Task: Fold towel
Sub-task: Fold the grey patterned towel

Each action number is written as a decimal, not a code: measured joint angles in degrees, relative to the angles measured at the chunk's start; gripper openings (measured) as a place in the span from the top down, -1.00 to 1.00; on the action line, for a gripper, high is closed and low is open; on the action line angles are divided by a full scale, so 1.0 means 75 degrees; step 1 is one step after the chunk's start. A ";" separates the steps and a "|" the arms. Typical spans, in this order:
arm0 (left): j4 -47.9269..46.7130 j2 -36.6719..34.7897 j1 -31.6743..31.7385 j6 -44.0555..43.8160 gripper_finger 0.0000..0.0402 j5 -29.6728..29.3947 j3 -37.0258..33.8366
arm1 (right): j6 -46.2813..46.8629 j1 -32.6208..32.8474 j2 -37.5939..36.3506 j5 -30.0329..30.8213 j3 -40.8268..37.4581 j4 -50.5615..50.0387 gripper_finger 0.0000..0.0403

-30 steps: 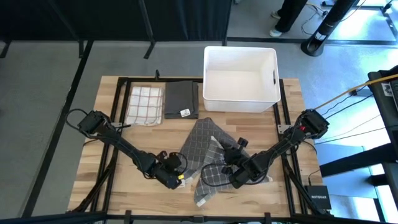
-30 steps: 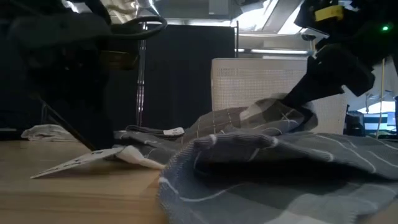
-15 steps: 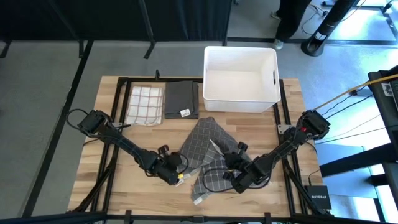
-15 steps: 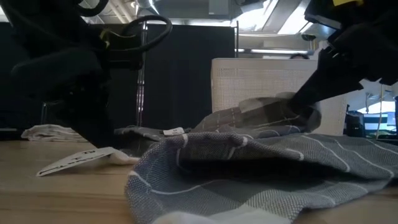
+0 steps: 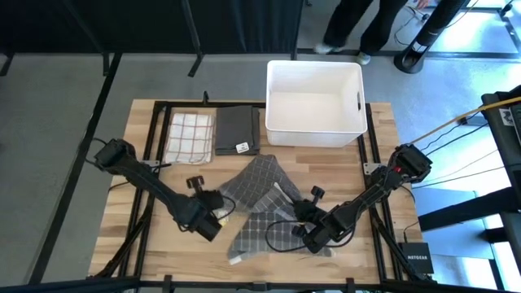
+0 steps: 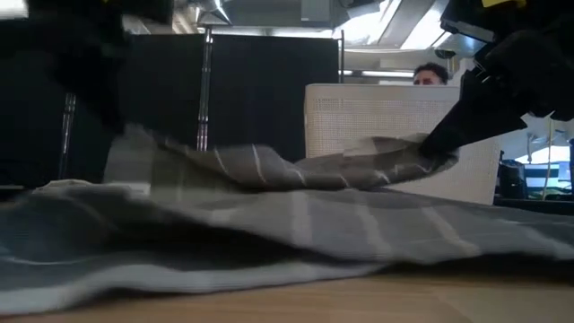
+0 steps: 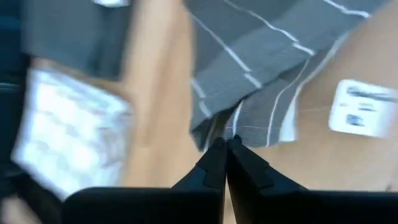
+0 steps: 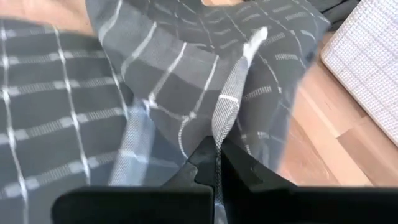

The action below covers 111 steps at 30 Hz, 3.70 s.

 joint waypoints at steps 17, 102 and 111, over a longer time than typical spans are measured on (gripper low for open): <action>-0.2472 -0.0991 0.0509 0.0081 1.00 -0.1949 0.1368 | 0.1180 0.1001 -0.0578 0.1658 0.1682 -0.4201 0.97; 0.8890 -0.1915 0.1439 0.3915 0.23 0.3788 -0.3860 | -0.8415 -0.1271 -0.2780 0.0401 0.5426 -0.0498 0.97; 0.9704 -0.0966 0.1475 0.3589 0.23 0.3044 -0.3857 | -0.8398 -0.1268 -0.2780 0.0396 0.5426 -0.0536 0.97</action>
